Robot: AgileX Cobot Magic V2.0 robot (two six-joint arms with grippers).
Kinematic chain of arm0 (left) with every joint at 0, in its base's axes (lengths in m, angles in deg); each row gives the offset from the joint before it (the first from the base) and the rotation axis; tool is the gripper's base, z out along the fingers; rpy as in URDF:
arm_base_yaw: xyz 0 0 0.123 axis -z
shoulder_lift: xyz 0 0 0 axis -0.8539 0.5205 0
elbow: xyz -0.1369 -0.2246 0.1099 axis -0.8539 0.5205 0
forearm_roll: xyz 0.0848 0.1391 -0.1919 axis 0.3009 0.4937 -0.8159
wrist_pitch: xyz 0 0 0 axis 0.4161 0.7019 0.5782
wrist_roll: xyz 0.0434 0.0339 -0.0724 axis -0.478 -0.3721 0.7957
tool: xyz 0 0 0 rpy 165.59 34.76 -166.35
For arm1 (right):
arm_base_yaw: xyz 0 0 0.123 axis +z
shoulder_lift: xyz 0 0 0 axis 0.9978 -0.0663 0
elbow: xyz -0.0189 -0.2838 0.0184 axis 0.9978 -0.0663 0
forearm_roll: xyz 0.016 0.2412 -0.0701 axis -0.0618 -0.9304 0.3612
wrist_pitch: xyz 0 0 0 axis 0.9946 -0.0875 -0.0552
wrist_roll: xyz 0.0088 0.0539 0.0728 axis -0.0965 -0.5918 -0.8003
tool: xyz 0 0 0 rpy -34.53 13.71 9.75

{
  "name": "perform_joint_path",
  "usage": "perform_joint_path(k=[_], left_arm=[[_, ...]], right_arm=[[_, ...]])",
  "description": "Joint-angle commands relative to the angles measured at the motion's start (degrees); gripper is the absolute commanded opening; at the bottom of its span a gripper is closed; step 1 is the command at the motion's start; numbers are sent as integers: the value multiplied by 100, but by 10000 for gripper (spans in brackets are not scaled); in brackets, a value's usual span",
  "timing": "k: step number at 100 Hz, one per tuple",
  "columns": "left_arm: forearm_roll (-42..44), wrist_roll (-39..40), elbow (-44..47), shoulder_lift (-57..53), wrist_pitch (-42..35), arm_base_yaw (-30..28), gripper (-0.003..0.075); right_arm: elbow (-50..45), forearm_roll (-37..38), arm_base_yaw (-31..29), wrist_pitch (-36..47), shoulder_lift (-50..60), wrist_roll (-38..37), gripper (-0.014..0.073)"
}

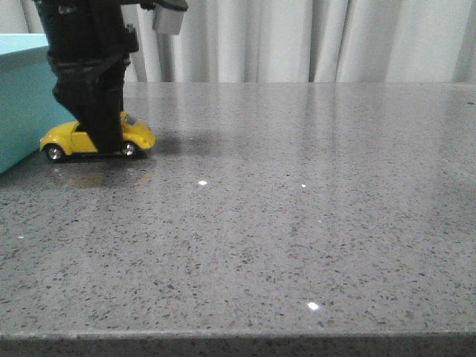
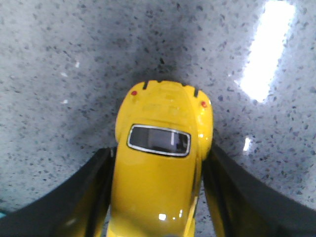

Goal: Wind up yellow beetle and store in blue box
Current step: 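Lift the car with the left gripper and carry it over the blue box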

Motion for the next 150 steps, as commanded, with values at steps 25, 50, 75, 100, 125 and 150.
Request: perform_joint_path(k=[25,50,75,100,125,150], left_arm=[[275,1791,-1610,-571,-135,26,178],[1420,3727,-2104,-1093,-324,-122,177],[972,4650,-2104,-1343,-169,-1297,177],[-26,4650,-1507,-1188,-379,-2405,177],[-165,4650,-467,-1015,-985,-2715,177],[-441,4627,20,-657,-1259,-2715,181]], right_arm=[[133,34,5,420,68,73,468],[133,34,5,493,68,73,468],[133,34,5,498,68,73,468],[133,17,5,519,68,73,468],[133,5,5,537,68,73,468],[133,1,5,474,68,73,468]])
